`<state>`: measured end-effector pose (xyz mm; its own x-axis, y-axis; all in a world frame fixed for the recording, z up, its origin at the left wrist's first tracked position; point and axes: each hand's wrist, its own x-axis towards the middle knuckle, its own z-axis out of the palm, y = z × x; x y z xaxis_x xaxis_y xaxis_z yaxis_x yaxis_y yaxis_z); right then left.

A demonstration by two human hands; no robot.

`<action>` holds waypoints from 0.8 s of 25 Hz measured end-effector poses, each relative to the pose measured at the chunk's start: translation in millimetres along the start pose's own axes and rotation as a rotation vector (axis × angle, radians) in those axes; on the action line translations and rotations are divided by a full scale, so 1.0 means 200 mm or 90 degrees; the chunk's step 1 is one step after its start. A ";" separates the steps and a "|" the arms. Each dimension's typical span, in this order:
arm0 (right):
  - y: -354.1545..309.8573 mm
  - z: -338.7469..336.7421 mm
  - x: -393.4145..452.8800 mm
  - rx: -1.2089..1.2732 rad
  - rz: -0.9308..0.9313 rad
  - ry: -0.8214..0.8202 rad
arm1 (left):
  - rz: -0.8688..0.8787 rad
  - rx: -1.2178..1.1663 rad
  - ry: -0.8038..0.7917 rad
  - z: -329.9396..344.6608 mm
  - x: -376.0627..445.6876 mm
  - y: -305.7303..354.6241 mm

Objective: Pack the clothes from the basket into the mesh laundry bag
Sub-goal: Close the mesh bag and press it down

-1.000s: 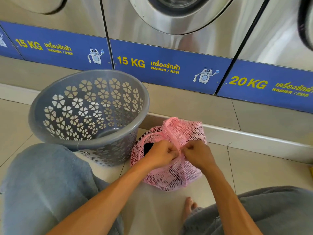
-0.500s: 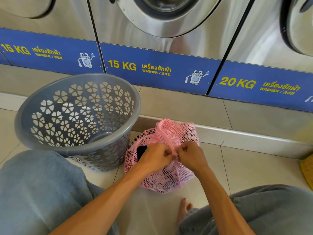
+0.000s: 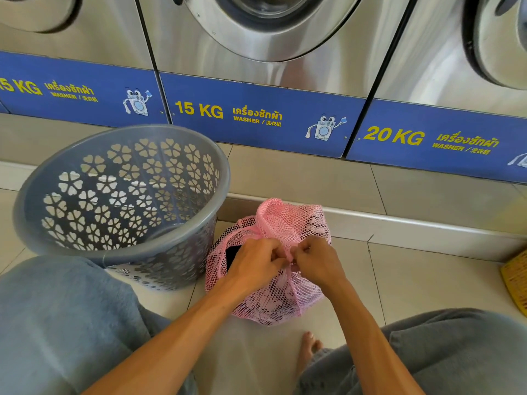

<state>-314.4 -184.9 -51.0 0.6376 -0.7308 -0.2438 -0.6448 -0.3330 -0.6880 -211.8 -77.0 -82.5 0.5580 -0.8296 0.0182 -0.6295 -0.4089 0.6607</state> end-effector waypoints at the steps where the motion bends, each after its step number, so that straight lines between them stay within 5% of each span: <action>1: 0.00 0.00 0.00 -0.001 0.004 0.000 | -0.001 -0.002 0.002 0.00 0.00 0.00; 13: -0.02 -0.01 -0.01 0.042 0.025 -0.008 | 0.051 0.044 0.026 -0.01 -0.02 0.03; 20: 0.01 -0.01 0.00 -0.024 -0.033 -0.088 | -0.003 0.084 -0.077 0.00 -0.01 -0.01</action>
<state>-317.3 -186.4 -50.5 0.7212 -0.6237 -0.3016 -0.6225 -0.3923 -0.6772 -211.2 -74.7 -84.0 0.4967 -0.8641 -0.0807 -0.6974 -0.4527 0.5556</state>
